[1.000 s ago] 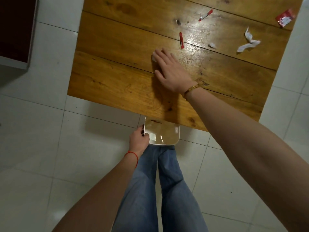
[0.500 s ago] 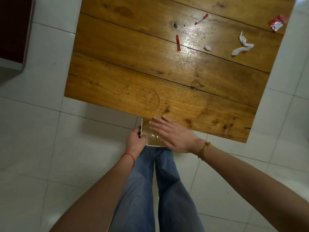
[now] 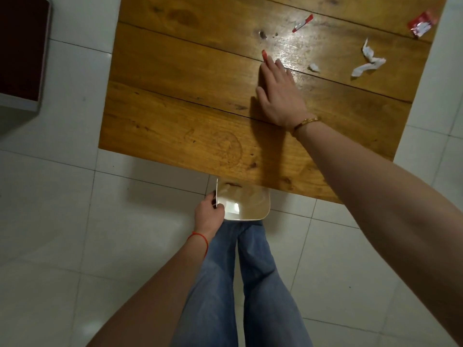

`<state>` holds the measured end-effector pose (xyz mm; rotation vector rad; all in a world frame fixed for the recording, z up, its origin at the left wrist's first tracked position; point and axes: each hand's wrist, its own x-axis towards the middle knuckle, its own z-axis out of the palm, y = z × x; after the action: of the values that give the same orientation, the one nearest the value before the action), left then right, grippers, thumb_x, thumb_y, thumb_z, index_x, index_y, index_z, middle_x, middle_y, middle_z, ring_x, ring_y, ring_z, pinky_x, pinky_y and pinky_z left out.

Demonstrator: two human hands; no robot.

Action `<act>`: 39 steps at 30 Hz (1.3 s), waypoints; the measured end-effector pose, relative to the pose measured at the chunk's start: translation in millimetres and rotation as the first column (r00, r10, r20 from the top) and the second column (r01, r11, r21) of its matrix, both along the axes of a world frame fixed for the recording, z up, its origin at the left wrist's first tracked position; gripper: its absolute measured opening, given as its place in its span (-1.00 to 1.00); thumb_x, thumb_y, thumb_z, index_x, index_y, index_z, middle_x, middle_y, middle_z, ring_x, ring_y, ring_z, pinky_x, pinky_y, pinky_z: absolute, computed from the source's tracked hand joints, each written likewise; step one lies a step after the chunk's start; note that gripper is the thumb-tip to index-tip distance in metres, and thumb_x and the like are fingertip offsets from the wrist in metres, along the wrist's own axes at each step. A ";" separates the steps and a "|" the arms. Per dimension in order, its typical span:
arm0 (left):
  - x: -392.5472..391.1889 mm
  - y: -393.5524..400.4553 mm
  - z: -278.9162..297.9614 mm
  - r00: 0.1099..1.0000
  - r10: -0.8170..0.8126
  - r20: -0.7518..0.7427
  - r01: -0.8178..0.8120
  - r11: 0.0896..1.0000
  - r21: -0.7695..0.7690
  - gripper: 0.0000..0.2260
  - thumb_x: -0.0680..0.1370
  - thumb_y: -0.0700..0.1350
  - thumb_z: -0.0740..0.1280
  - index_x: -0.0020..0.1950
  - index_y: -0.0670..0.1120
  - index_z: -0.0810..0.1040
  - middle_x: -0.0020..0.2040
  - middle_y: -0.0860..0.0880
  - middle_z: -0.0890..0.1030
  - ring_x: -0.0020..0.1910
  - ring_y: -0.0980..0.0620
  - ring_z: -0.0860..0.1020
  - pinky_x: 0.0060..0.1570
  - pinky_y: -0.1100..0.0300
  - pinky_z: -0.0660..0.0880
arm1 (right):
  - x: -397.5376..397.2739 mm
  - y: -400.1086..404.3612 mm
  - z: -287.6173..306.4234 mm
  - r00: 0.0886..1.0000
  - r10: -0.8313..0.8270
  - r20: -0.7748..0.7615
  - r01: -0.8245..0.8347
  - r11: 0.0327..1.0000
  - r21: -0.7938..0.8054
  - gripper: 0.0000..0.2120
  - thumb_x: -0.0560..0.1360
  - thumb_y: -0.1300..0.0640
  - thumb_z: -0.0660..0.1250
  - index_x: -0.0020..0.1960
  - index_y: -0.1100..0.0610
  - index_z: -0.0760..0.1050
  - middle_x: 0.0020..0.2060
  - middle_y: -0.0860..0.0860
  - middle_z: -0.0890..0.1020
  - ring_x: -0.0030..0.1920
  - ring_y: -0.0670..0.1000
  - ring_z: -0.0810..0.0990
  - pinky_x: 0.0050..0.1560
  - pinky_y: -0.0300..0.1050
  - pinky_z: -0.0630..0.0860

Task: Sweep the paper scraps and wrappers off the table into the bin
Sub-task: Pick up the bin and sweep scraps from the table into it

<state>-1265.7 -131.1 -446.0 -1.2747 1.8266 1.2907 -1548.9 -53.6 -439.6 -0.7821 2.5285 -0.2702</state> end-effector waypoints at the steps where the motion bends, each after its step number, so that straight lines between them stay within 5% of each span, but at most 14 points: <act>1: 0.7 0.3 0.0 1.000 -0.001 0.001 0.001 1.000 -0.002 -0.61 0.49 -0.28 0.18 0.30 -0.10 0.50 0.06 -0.10 0.63 -0.12 0.02 0.52 -0.11 0.24 0.40 | 0.1 0.2 -0.2 1.000 0.027 0.001 -0.027 1.000 0.006 -0.44 0.64 -0.04 -0.03 0.56 0.18 -0.04 0.57 0.05 -0.06 0.56 0.09 -0.08 0.54 0.05 -0.10; 8: 8.7 3.6 4.2 1.000 0.002 0.026 -0.002 1.000 -0.010 -0.64 0.49 -0.28 0.18 0.26 -0.11 0.52 0.06 -0.11 0.63 -0.11 0.00 0.51 -0.12 0.23 0.39 | 80.9 43.4 7.9 0.934 0.358 0.026 -0.357 0.934 -0.024 -0.44 0.63 -0.11 -0.10 0.55 0.11 0.02 0.56 0.04 0.06 0.56 0.04 -0.07 0.54 0.09 -0.06; 15: 18.6 14.7 15.3 0.999 0.016 0.040 -0.014 0.999 -0.053 -0.68 0.47 -0.29 0.19 0.17 -0.12 0.57 -0.07 -0.11 0.62 -0.17 -0.02 0.48 -0.17 0.24 0.34 | 204.3 101.8 6.2 0.868 0.465 0.171 -0.450 0.885 -0.124 -0.46 0.64 -0.08 -0.07 0.56 0.12 0.03 0.54 0.05 0.13 0.56 0.01 -0.09 0.54 0.00 -0.19; 18: 25.6 20.4 23.1 0.999 0.008 0.045 -0.005 0.998 -0.064 -0.67 0.46 -0.28 0.20 0.17 -0.11 0.58 0.00 -0.14 0.64 -0.15 -0.03 0.48 -0.16 0.23 0.33 | 226.0 109.1 13.9 0.897 0.407 0.172 -0.384 0.911 -0.152 -0.50 0.64 -0.04 -0.03 0.52 0.14 0.16 0.49 0.08 0.27 0.55 0.05 0.04 0.54 -0.04 -0.17; 25: 37.8 26.6 68.1 0.999 0.001 0.042 0.002 0.998 -0.071 -0.66 0.46 -0.27 0.21 0.20 -0.11 0.57 0.08 -0.15 0.64 0.03 -0.14 0.55 -0.11 0.23 0.36 | 234.9 120.9 62.2 0.996 0.051 0.079 -0.034 0.979 -0.203 -0.57 0.59 0.06 0.16 0.42 0.17 0.32 0.32 0.09 0.46 0.34 0.09 0.38 0.41 -0.01 0.28; 33: 27.3 24.7 156.5 0.991 -0.114 -0.071 0.107 0.990 -0.089 -0.67 0.44 -0.26 0.21 0.18 -0.12 0.56 0.03 -0.14 0.65 -0.12 -0.09 0.54 -0.25 0.20 0.40 | 253.0 143.4 145.3 0.978 -0.209 0.024 0.208 0.946 -0.248 -0.63 0.60 0.08 0.17 0.38 0.15 0.38 0.27 0.06 0.50 0.31 0.03 0.39 0.37 -0.06 0.33; 39: 10.3 28.1 201.8 0.955 -0.249 -0.160 0.234 0.967 -0.103 -0.63 0.47 -0.26 0.22 0.27 -0.11 0.51 0.12 -0.13 0.62 -0.05 -0.07 0.53 -0.10 0.15 0.47 | 265.4 163.2 202.7 0.921 -0.388 -0.012 0.367 0.879 -0.305 -0.67 0.59 0.14 0.17 0.34 0.14 0.41 0.21 0.06 0.54 0.23 0.03 0.45 0.28 -0.03 0.41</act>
<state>-1255.5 -103.0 -244.2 -0.9671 2.1033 1.2316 -1283.5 109.6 -236.9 -0.3941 2.7331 -0.7823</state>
